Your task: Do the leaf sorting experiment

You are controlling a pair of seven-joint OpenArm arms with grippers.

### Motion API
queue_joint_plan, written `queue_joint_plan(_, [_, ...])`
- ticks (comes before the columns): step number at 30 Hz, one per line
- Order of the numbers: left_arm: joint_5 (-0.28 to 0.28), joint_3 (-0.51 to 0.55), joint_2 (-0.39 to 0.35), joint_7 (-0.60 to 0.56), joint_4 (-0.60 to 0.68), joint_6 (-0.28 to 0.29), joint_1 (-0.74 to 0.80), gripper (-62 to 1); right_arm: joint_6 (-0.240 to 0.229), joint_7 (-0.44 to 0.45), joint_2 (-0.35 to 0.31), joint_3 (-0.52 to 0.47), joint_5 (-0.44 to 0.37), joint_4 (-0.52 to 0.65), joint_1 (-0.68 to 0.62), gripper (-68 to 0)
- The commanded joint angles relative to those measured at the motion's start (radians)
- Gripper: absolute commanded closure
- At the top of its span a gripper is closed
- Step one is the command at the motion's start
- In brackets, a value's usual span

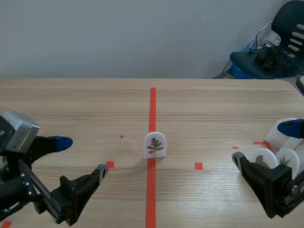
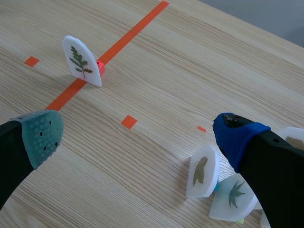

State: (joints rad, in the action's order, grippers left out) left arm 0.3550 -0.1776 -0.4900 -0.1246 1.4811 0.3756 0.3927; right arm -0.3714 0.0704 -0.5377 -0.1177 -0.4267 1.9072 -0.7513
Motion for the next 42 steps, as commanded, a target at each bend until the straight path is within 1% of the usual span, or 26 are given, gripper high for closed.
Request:
queue_joint_plan(1, [-0.004, -0.019, 0.023, -0.018, -0.012, 0.005, -0.05, -62.3, 0.004, 0.019, -0.002, -0.003, -0.007, 0.017, 0.006, -67.9])
queue_joint_plan(3, [-0.034, -0.059, 0.044, -0.032, -0.072, 0.005, -0.107, -62.3, 0.004, 0.019, -0.002, -0.003, -0.007, 0.017, 0.006, -67.9])
queue_joint_plan(6, [-0.076, -0.119, 0.079, -0.086, -0.161, -0.002, -0.182, -62.3, 0.004, 0.019, -0.002, -0.003, -0.007, 0.017, 0.009, -67.9])
queue_joint_plan(11, [-0.185, -0.201, 0.159, -0.135, -0.312, -0.071, -0.313, -62.3, 0.004, 0.019, -0.002, -0.003, -0.007, 0.017, 0.026, -67.9])
queue_joint_plan(13, [-0.219, -0.229, 0.187, -0.174, -0.378, -0.079, -0.359, -62.3, 0.004, 0.018, -0.002, -0.003, -0.007, 0.017, 0.029, -67.9])
queue_joint_plan(17, [-0.264, -0.275, 0.241, -0.233, -0.506, -0.129, -0.444, -62.3, 0.004, 0.018, -0.002, -0.003, -0.007, 0.017, 0.04, -67.9])
queue_joint_plan(20, [-0.294, -0.297, 0.276, -0.278, -0.577, -0.13, -0.495, -62.3, 0.004, 0.019, -0.002, -0.003, -0.007, 0.017, 0.04, -67.9])
queue_joint_plan(22, [-0.3, -0.311, 0.3, -0.288, -0.61, -0.13, -0.521, -62.3, 0.004, 0.019, 0.0, -0.003, -0.007, 0.017, 0.04, -67.9])
queue_joint_plan(25, [-0.301, -0.332, 0.333, -0.299, -0.65, -0.154, -0.557, -62.3, 0.004, 0.019, 0.001, -0.003, -0.007, 0.017, 0.04, -67.9])
queue_joint_plan(30, [-0.301, -0.35, 0.374, -0.306, -0.713, -0.169, -0.602, -62.3, 0.004, 0.019, 0.001, -0.003, -0.007, 0.017, 0.04, -67.9])
queue_joint_plan(37, [-0.3, -0.352, 0.39, -0.306, -0.748, -0.175, -0.615, -62.3, 0.004, 0.019, 0.001, -0.003, -0.008, 0.017, 0.04, -67.9])
queue_joint_plan(38, [-0.3, -0.352, 0.39, -0.306, -0.75, -0.175, -0.615, -59.4, 0.004, 0.019, 0.001, -0.003, -0.008, 0.017, 0.04, -67.9])
queue_joint_plan(42, [-0.299, -0.352, 0.39, -0.306, -0.75, -0.175, -0.615, -40.1, 0.004, 0.019, 0.001, -0.003, -0.008, 0.017, 0.04, -67.9])
